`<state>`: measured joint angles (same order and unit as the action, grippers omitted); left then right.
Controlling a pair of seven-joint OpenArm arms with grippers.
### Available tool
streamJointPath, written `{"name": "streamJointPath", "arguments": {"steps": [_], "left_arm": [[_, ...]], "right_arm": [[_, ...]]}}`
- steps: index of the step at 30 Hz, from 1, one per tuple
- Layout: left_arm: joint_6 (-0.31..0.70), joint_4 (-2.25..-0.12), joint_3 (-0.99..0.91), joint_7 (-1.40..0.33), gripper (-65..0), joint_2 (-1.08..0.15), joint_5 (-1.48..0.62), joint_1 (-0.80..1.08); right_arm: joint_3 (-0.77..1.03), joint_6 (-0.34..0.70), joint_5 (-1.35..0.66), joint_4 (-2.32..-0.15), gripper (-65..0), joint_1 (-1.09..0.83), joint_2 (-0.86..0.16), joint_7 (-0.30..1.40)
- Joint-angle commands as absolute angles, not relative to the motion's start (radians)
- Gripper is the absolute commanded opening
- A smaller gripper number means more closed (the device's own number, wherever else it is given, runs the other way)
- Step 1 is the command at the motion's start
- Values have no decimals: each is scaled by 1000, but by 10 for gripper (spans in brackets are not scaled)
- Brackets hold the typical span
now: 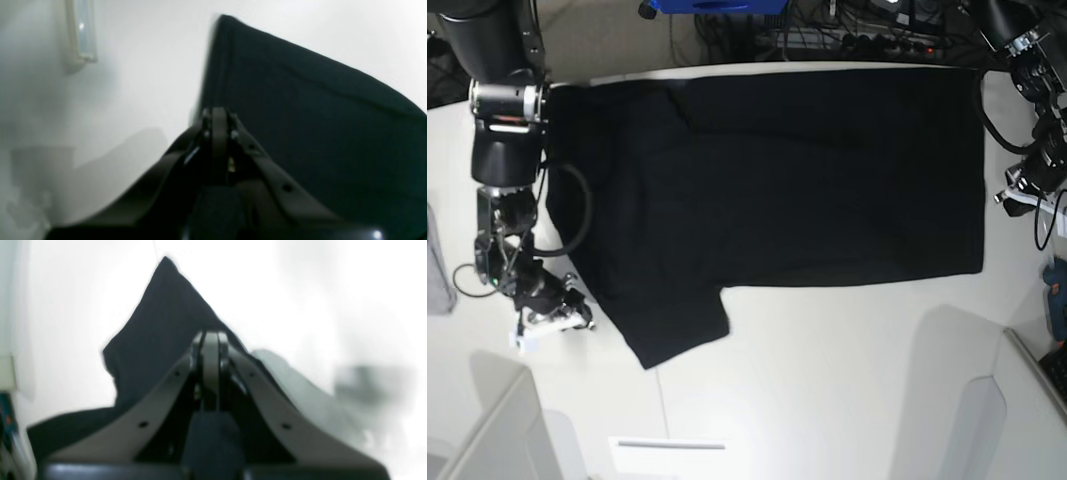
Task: Fold the T-shirt properly
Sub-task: 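Move both grippers down along the shirt sides to the hem corners, then grasp the hem corners with both grippers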
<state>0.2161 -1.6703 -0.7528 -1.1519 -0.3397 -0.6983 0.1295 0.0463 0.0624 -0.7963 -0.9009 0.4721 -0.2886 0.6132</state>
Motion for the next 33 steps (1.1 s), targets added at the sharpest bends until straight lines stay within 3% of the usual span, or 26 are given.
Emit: {"name": "streamJointPath", "arguments": {"steps": [1,4,10,15,23,33], "left_arm": [[223,-1679,-739,-1133,-650,-377,-716,116],[223,-1673,-710,-1133,-650,-394,-716,114],[223,-1673,-711,-1133,-650,-395,-716,116],[223,-1672,-710,-1133,-650,-394,-716,124],[223,-1672,-710,-1133,-650,-394,-716,125],[223,-1672,-710,-1133,-650,-394,-716,125]], "right_arm": [[25,71,-806,-877,-621,535,-300,578],[-25,73,-806,-739,-516,615,-297,524],[-114,160,-806,-544,-402,733,-292,458],[-200,208,-806,-409,-252,791,-266,390],[-380,213,-808,-394,-261,782,-265,321],[-450,213,-808,-394,-263,757,-265,318]]}}
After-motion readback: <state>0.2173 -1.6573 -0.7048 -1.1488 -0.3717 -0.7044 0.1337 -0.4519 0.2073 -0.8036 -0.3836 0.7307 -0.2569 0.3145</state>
